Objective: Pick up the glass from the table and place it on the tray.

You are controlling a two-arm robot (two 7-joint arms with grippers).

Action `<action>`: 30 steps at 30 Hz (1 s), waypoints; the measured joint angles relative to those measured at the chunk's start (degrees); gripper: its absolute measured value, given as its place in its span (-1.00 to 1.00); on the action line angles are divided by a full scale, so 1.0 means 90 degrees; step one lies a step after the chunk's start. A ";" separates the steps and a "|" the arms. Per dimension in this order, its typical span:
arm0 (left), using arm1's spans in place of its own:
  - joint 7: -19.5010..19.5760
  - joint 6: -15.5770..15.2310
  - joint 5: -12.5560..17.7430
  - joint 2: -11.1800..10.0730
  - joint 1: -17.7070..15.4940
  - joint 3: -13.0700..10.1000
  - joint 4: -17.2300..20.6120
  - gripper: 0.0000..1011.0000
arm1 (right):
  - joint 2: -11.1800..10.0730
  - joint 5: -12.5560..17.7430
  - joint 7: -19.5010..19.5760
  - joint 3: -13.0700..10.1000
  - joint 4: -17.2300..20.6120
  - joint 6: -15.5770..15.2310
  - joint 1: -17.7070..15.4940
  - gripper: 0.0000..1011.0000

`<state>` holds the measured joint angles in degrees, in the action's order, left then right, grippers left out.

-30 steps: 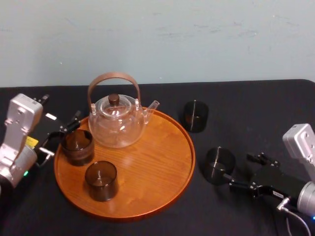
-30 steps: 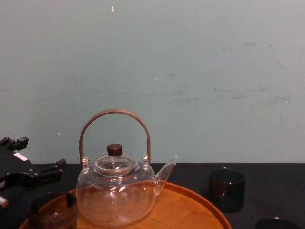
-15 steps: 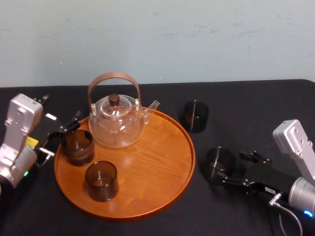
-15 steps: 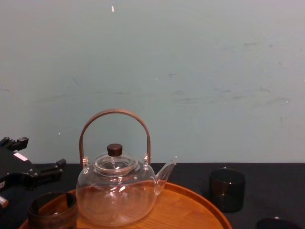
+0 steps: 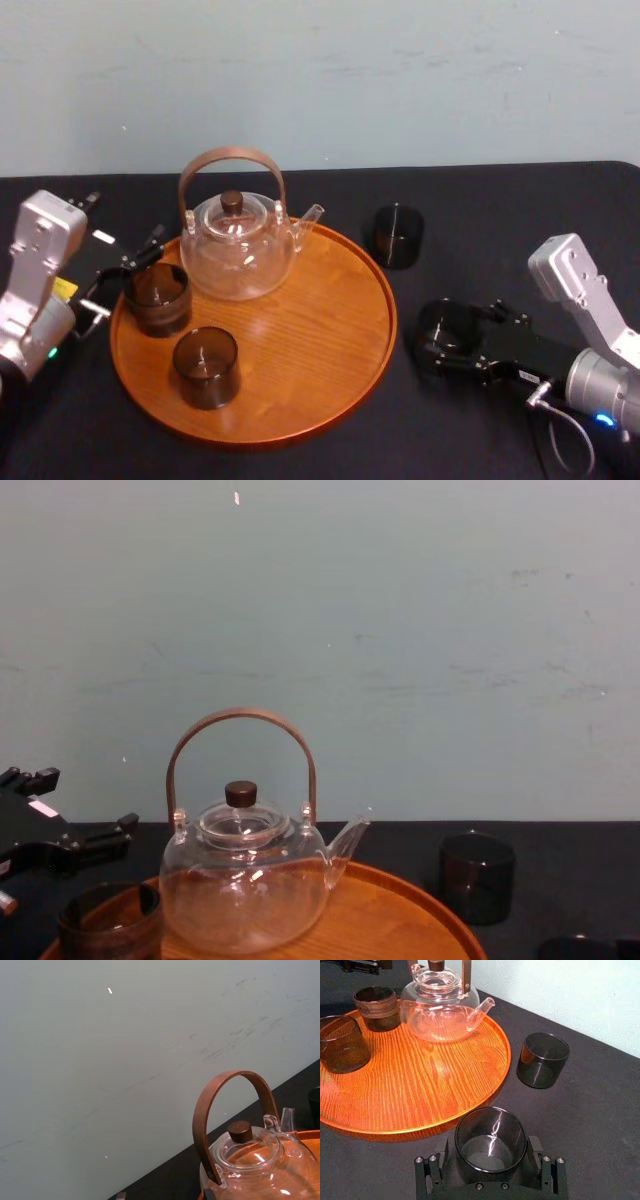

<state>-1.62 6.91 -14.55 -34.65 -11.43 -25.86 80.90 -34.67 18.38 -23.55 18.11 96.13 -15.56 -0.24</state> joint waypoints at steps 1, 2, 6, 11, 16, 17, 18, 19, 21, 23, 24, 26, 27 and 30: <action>0.0000 0.0000 0.0000 0.0000 0.0000 0.0000 0.0000 0.98 | 0.0011 -0.0005 0.0000 0.0007 -0.0015 -0.0006 0.0017 0.98; 0.0000 0.0000 -0.0001 0.0000 0.0000 0.0000 0.0000 0.98 | 0.0032 -0.0016 0.0001 0.0019 -0.0046 -0.0023 0.0050 0.98; 0.0000 0.0000 0.0000 0.0000 0.0000 0.0000 0.0000 0.98 | 0.0075 -0.0034 0.0003 0.0039 -0.0108 -0.0057 0.0126 0.98; 0.0000 0.0000 -0.0001 0.0000 0.0000 0.0000 0.0000 0.98 | 0.0123 -0.0068 0.0004 0.0077 -0.0181 -0.0078 0.0206 0.98; 0.0000 0.0000 0.0000 0.0000 0.0000 0.0000 0.0000 0.98 | 0.0145 -0.0127 -0.0017 0.0129 -0.0223 -0.0077 0.0270 0.98; 0.0000 0.0000 -0.0001 0.0000 0.0000 0.0000 0.0000 0.98 | 0.0145 -0.0144 -0.0017 0.0136 -0.0223 -0.0072 0.0271 0.98; 0.0000 0.0000 0.0000 0.0000 0.0000 0.0000 0.0000 0.98 | 0.0145 -0.0155 -0.0017 0.0140 -0.0223 -0.0067 0.0272 0.98; 0.0000 0.0000 -0.0001 0.0000 0.0000 0.0000 0.0000 0.98 | 0.0145 -0.0169 -0.0017 0.0145 -0.0223 -0.0057 0.0273 0.98; 0.0000 0.0000 -0.0001 0.0000 0.0000 0.0000 0.0000 0.98 | 0.0144 -0.0170 -0.0018 0.0145 -0.0223 -0.0055 0.0273 0.98; 0.0000 0.0000 0.0000 0.0000 0.0000 0.0000 0.0000 0.98 | 0.0143 -0.0170 -0.0018 0.0143 -0.0222 -0.0054 0.0271 0.98; 0.0000 0.0000 0.0000 0.0000 0.0000 0.0000 0.0000 0.98 | 0.0143 -0.0169 -0.0018 0.0142 -0.0222 -0.0054 0.0270 0.98; 0.0000 0.0000 -0.0001 0.0000 0.0000 0.0000 0.0000 0.98 | 0.0142 -0.0165 -0.0017 0.0140 -0.0220 -0.0053 0.0269 0.98; 0.0000 0.0000 -0.0001 0.0000 0.0000 0.0000 0.0000 0.98 | 0.0142 -0.0164 -0.0017 0.0139 -0.0220 -0.0053 0.0268 0.98; 0.0000 0.0000 0.0000 0.0000 0.0000 0.0000 0.0000 0.98 | 0.0140 -0.0160 -0.0016 0.0136 -0.0218 -0.0052 0.0267 0.97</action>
<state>-1.62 6.91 -14.55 -34.64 -11.43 -25.86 80.90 -33.41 16.94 -23.69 19.33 94.16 -16.03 2.17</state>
